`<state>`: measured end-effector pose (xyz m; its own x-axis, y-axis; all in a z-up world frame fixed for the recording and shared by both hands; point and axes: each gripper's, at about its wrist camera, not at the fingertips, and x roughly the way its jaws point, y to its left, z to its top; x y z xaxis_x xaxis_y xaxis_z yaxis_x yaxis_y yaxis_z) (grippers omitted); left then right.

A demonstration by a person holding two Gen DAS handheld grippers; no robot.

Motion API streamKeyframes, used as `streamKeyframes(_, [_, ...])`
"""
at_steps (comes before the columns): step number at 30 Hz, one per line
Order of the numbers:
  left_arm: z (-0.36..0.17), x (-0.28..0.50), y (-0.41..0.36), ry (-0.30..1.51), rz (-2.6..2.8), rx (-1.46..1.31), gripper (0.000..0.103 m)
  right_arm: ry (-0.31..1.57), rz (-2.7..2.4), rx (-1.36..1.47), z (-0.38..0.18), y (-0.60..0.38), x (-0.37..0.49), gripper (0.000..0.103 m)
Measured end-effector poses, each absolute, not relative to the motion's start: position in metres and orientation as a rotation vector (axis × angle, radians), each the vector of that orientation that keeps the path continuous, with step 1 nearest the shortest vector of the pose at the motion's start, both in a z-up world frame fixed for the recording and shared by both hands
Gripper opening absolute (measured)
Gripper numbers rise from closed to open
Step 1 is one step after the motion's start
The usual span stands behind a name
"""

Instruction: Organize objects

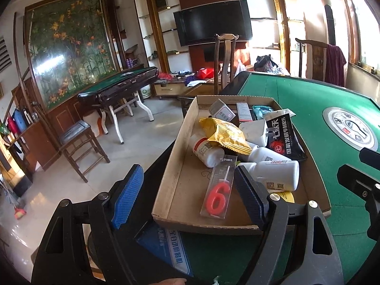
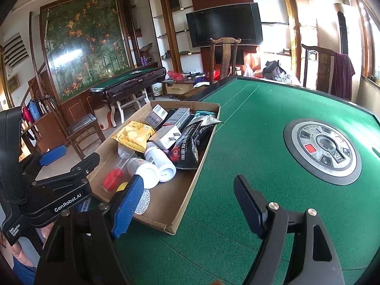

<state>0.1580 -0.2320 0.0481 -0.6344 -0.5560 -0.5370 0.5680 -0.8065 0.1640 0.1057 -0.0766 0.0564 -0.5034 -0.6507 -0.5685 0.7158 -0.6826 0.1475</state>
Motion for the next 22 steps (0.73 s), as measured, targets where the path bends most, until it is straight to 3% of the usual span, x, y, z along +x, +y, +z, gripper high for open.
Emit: streamKeyframes(22, [0.049,0.169,-0.228,0.006,-2.342,0.739,0.08,0.139,-2.191,0.765,0.054,-0.08,0.107,0.078])
